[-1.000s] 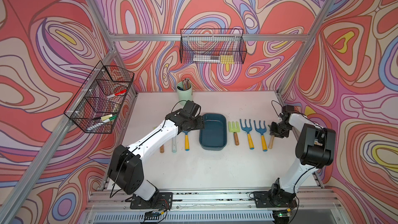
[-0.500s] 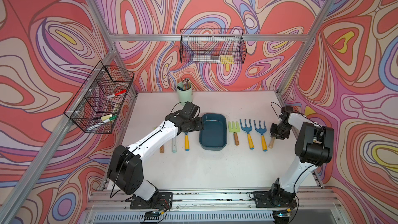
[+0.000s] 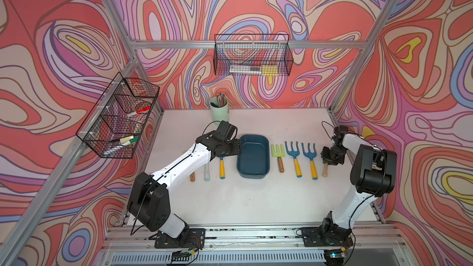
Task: Take the hand rake out of the storage box
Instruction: Place the rake at the center of the board.
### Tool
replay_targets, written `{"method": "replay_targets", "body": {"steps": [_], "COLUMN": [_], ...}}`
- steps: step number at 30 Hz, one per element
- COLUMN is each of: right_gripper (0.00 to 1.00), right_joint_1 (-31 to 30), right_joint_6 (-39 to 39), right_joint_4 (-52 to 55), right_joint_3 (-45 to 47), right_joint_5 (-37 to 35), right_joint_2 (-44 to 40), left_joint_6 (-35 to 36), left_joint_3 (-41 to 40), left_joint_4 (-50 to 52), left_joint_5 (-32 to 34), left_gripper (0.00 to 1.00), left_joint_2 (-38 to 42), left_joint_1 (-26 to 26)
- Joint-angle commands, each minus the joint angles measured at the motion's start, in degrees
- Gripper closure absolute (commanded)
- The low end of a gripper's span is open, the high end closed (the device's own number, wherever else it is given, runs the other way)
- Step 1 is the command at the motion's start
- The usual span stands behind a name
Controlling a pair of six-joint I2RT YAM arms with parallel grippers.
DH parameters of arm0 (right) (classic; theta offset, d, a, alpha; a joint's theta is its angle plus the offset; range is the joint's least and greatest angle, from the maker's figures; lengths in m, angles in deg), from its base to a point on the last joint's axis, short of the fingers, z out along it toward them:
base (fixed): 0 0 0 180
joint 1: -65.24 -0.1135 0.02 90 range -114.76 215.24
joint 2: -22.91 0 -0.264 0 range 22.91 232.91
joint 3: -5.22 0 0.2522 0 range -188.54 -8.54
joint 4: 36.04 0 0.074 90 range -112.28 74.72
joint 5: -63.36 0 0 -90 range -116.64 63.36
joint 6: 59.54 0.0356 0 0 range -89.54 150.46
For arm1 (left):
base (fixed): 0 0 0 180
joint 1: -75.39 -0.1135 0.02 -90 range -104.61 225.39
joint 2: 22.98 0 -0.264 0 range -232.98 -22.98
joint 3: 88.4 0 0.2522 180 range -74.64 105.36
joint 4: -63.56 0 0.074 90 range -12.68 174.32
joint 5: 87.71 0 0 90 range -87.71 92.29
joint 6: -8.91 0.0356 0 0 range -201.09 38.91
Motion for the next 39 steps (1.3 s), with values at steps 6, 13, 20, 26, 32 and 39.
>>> {"method": "replay_targets", "body": {"steps": [6,13,20,26,32,39], "right_gripper": [0.79,0.76,0.76,0.78,0.79,0.78], "right_joint_1": [0.0,-1.6,-2.1,-2.4,-2.6,-2.6], "right_joint_6": [-6.6,-9.0,-10.5,-12.2,-13.3,-14.6], "right_joint_4": [-0.2,-2.7,-3.0,-3.4,-4.0,-3.2], "right_joint_3": [-1.5,1.4,1.1,0.9,0.7,0.1], "right_joint_5": [1.1,-4.1,-3.1,-3.3,-3.8,-5.9], "right_joint_2": [2.3,0.4,-0.2,-0.9,-1.2,-1.4], "left_joint_6": [0.4,1.2,1.4,1.8,1.7,2.1], "left_joint_3": [-0.3,1.1,1.5,1.8,1.1,1.3], "left_joint_4": [-0.4,0.3,-0.2,-0.5,-1.5,-1.3], "left_joint_5": [-0.6,-1.0,-1.8,-2.7,-3.8,-4.2], "left_gripper": [0.37,0.37,0.37,0.37,0.37,0.37], "left_joint_2": [1.0,0.2,-0.7,-1.1,-1.1,-1.2], "left_joint_1": [-1.0,-1.5,-1.6,-2.3,-3.3,-3.8]}}
